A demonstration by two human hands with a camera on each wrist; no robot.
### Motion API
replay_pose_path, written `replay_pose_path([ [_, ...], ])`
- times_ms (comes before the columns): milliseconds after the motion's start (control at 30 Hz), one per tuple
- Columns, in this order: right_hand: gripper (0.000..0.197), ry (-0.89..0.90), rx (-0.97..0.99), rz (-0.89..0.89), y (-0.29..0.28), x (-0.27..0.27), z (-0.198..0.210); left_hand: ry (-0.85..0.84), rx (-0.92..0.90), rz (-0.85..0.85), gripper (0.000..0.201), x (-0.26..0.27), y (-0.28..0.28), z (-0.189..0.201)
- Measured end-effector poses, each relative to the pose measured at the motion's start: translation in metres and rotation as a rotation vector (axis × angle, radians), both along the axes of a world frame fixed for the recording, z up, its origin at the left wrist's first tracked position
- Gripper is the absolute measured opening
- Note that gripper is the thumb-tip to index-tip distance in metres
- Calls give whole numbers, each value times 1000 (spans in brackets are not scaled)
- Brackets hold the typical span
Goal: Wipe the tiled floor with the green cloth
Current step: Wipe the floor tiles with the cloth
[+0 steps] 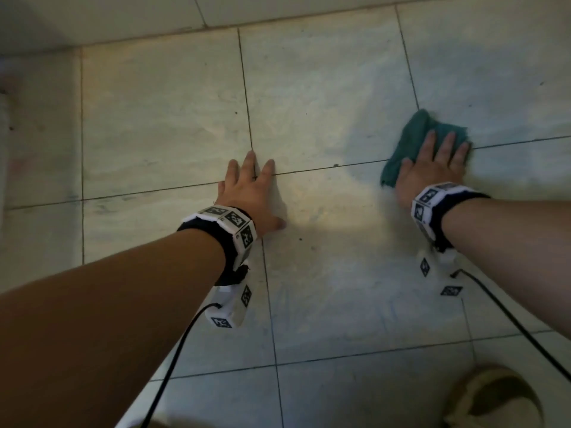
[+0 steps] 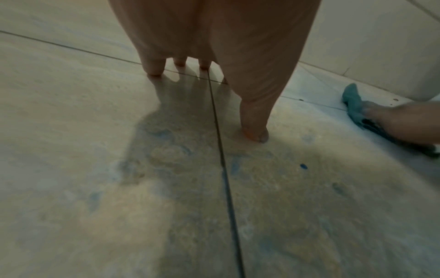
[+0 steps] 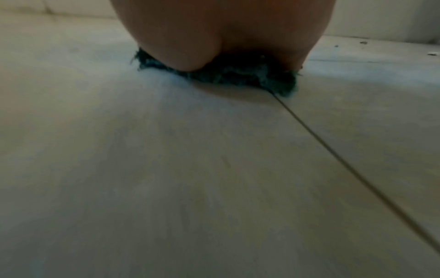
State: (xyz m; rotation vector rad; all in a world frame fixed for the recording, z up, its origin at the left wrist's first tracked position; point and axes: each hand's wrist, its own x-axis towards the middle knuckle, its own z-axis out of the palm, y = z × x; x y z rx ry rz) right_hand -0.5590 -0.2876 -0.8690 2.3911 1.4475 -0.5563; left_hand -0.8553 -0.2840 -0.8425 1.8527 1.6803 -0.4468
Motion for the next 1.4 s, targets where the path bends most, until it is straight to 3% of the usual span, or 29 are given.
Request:
replay_pose_path([
  [100,70,-2,-38,64,40,-12,9,3,-12,-4,116,1,0,1],
  [167,68,-35,-35,300,49,-37,17,2,-3,-8,116,2,0,2],
  [267,69,61,-4,642,24,-94,18,-2,5,1,117,1,0,-1],
  [433,75,175,-28,736,-41,-114,8,21,33,-13,119,2,1,-2],
  [533,73,150,4,629,-56,-77,4,22,37,-25,117,0,0,-1],
  [700,70,47,1,164,-49,10,3,41,34,-33,118,-2,0,-6],
  [833,72,58,6,79,-29,15,1,44,26,-39,117,-2,1,-6],
  [1000,73,115,24,404,-10,-57,4,44,16,-35,117,-1,2,-2],
  [1167,72,156,-39,749,-55,-140,12,53,15,-35,114,1,3,-7],
  [1267,73,169,-55,855,-86,-145,18,52,-11,-62,110,0,3,-4],
  [1400,77,167,-121,980,-116,-104,20,44,-2,-108,120,-5,-1,-2],
])
